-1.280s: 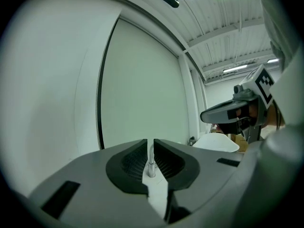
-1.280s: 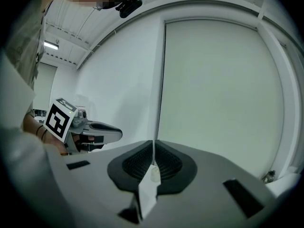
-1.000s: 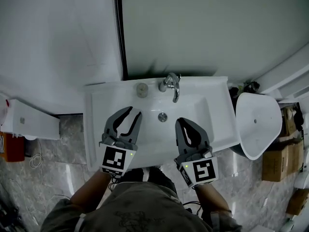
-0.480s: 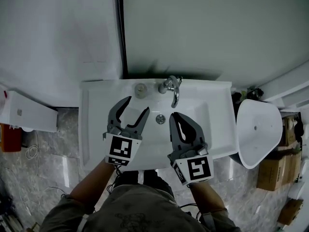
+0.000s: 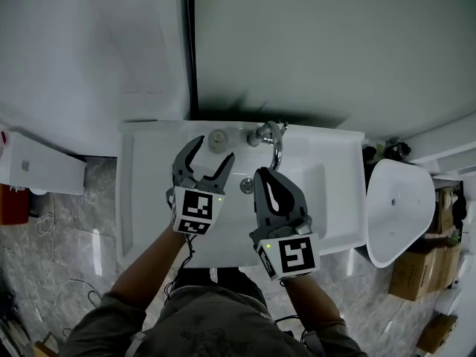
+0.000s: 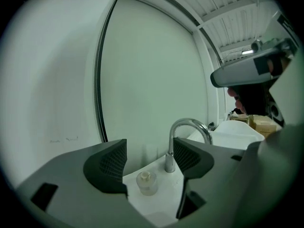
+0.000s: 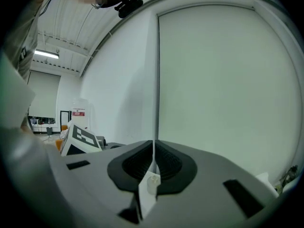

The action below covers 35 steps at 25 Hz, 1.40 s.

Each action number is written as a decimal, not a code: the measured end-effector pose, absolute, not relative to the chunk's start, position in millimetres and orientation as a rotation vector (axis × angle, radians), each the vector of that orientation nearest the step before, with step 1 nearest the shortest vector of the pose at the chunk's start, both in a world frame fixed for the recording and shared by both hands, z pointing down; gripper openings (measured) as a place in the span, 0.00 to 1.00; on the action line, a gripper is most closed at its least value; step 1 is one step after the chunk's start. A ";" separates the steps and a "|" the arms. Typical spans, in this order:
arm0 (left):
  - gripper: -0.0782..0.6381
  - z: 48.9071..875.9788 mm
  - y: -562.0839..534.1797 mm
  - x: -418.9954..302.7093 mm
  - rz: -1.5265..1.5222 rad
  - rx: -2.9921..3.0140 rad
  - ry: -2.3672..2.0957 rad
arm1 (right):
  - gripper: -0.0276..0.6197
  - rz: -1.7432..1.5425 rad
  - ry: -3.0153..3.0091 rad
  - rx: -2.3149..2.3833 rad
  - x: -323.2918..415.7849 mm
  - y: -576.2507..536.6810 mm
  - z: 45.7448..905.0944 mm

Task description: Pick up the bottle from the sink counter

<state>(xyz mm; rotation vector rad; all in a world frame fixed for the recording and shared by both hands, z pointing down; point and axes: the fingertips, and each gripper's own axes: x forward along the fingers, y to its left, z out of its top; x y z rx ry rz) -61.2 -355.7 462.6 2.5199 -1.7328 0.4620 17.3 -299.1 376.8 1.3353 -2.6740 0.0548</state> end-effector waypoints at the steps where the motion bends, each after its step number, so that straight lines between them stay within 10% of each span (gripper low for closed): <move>1: 0.52 469.5 -360.1 -63.3 0.472 2.504 -1.738 | 0.09 0.063 -2.676 1.336 14.5 -303.1 379.4; 35: 0.56 646.4 -446.6 -61.5 0.593 2.321 -1.604 | 0.09 0.203 -2.509 1.340 -7.1 -355.9 517.4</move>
